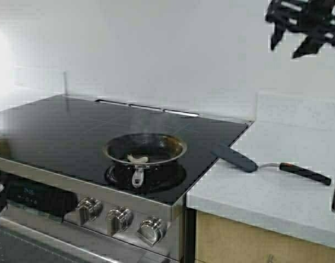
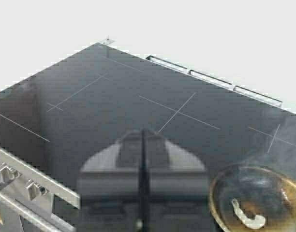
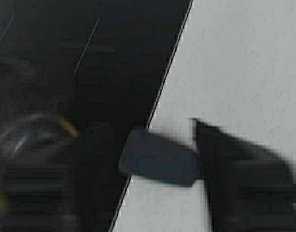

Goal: Add oil to the pan and cook the shrimp and serve it

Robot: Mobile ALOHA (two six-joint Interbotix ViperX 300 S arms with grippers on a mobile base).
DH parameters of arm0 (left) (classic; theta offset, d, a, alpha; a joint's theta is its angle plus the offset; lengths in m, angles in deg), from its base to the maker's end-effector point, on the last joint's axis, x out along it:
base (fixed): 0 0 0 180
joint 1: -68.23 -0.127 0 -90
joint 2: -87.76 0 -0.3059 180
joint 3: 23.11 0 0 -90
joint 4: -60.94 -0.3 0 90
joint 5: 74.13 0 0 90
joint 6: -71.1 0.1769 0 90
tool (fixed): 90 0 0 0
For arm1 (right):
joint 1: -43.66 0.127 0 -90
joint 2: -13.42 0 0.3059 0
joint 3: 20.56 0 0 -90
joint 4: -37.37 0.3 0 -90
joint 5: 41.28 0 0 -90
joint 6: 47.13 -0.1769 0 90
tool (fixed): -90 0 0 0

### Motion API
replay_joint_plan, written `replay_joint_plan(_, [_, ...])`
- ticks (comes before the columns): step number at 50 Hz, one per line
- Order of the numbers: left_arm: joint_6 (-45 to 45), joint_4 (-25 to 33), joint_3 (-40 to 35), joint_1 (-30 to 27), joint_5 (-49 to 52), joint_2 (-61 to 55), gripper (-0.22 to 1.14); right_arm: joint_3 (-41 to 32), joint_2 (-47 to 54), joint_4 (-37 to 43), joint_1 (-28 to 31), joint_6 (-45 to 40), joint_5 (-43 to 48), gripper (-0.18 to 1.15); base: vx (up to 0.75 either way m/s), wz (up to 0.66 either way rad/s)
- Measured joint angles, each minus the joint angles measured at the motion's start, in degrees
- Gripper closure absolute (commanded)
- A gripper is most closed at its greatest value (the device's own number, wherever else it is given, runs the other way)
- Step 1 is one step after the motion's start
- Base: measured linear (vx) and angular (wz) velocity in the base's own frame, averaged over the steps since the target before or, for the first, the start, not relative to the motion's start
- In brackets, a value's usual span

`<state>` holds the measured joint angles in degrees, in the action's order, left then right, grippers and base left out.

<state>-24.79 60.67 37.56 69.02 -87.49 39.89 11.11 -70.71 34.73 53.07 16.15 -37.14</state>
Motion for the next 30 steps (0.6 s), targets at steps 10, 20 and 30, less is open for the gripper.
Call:
replay_joint_plan(10, [0.0,0.0,0.0,0.0,0.0,0.18,0.88,2.81,-0.62,0.79,1.14,-0.26,2.37,0.95,0.0,0.0])
replay_joint_plan(20, [-0.53,0.09,0.0,0.0,0.0,0.18,0.88,6.24,-1.67,7.47,4.48,-2.02,6.33,0.89,0.0,0.0])
replay_joint_plan(30, [-0.88,0.09,0.0,0.0,-0.09,0.18,0.88,12.57,-1.76,21.18,7.56,-2.9,14.85,0.9,0.0,0.0])
